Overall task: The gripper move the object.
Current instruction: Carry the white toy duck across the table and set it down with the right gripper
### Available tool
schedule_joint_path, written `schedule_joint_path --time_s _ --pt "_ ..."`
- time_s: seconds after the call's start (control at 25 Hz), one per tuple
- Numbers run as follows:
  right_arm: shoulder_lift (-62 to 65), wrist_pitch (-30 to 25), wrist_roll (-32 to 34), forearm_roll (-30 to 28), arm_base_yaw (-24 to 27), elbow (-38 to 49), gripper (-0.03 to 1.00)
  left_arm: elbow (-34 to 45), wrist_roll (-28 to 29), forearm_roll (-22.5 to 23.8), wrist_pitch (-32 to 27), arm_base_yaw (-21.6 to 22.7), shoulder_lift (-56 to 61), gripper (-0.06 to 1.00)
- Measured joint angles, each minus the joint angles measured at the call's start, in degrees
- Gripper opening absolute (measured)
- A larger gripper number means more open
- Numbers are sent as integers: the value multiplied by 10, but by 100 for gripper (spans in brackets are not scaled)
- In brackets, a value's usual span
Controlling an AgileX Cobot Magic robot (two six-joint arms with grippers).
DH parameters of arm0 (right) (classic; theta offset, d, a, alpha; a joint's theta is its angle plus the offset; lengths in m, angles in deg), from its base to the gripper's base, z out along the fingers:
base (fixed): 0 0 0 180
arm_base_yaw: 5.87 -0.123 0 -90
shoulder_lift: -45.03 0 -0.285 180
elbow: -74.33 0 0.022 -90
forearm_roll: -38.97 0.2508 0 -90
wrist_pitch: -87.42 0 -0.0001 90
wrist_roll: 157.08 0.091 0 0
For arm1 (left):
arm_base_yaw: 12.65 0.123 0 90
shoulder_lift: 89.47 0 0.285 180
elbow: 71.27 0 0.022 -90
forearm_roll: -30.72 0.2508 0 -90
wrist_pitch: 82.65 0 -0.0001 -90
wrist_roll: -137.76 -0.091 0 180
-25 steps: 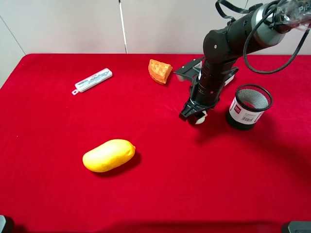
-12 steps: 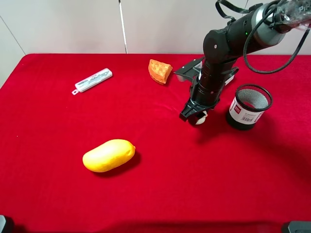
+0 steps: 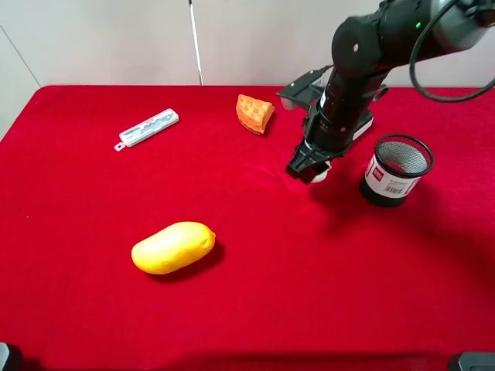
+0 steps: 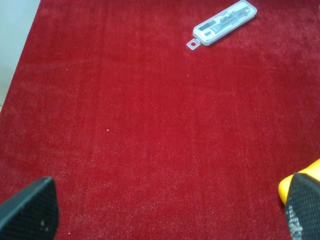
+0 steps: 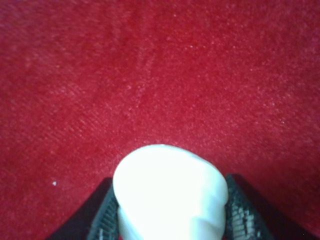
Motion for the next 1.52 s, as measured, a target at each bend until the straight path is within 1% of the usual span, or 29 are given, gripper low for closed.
schedule_joint_path --time_s 0.36,0.56,0.72,1.0,1.24,1.4,1.52 --pt "82 -46 9 -12 -38 0 33 0 0 0 0 0 0 89" --pt "115 -73 33 -15 -78 0 33 0 0 0 0 0 0 89" --pt "123 -92 46 -20 -120 0 33 0 0 0 0 0 0 89" --pt "124 -97 50 -15 -202 0 33 0 0 0 0 0 0 89" --pt "124 -89 74 -15 -266 0 33 0 0 0 0 0 0 89" --pt "123 -87 89 -20 -293 0 33 0 0 0 0 0 0 89" --pt "111 -82 91 -15 -295 0 33 0 0 0 0 0 0 89"
